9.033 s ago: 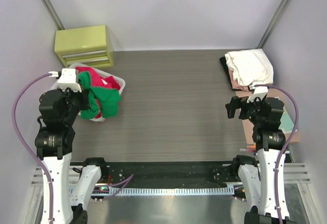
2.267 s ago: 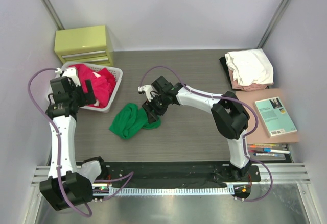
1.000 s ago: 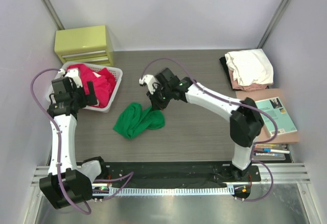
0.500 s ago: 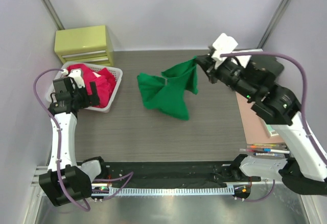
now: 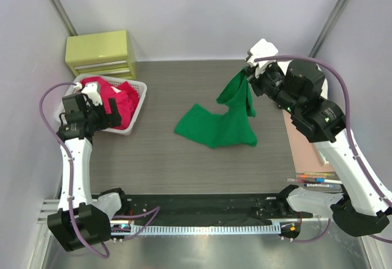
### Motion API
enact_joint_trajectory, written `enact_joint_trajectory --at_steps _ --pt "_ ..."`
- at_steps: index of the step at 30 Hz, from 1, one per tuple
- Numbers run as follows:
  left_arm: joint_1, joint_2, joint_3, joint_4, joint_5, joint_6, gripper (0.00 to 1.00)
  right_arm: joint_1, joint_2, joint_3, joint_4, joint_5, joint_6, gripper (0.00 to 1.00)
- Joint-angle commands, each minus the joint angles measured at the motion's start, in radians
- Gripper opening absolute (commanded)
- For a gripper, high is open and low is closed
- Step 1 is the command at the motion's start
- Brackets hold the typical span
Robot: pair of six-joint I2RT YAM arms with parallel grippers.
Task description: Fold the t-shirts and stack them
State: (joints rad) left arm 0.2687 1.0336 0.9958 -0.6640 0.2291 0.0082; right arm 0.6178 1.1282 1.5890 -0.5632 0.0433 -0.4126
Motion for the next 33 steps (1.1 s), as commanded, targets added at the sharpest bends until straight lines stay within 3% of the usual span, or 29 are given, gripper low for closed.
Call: enact_joint_trajectory --at_steps 1,7,10,14,17,25,33 --pt "0.003 0.000 0.004 -0.003 0.044 -0.002 0.99 -0.047 -0.012 0.008 0.080 0.000 0.012 0.01" --pt "0.003 -0.006 0.004 -0.017 0.026 0.007 0.99 -0.116 0.031 -0.057 0.114 -0.028 0.075 0.01" --pt "0.003 -0.010 -0.002 -0.016 0.035 0.004 1.00 -0.162 0.054 0.060 0.103 -0.026 0.063 0.01" --pt "0.003 0.000 -0.005 -0.014 0.046 0.004 1.00 -0.350 0.142 0.335 0.010 -0.083 0.037 0.01" --pt "0.003 -0.009 -0.005 -0.017 0.046 0.004 1.00 -0.440 0.162 0.413 -0.036 -0.124 0.051 0.01" --pt "0.000 0.037 0.030 -0.029 0.085 -0.002 1.00 -0.647 0.114 0.264 -0.041 -0.123 0.071 0.01" --pt "-0.020 0.074 0.050 -0.031 0.098 -0.004 1.00 -0.688 0.090 0.115 -0.029 -0.198 0.090 0.01"
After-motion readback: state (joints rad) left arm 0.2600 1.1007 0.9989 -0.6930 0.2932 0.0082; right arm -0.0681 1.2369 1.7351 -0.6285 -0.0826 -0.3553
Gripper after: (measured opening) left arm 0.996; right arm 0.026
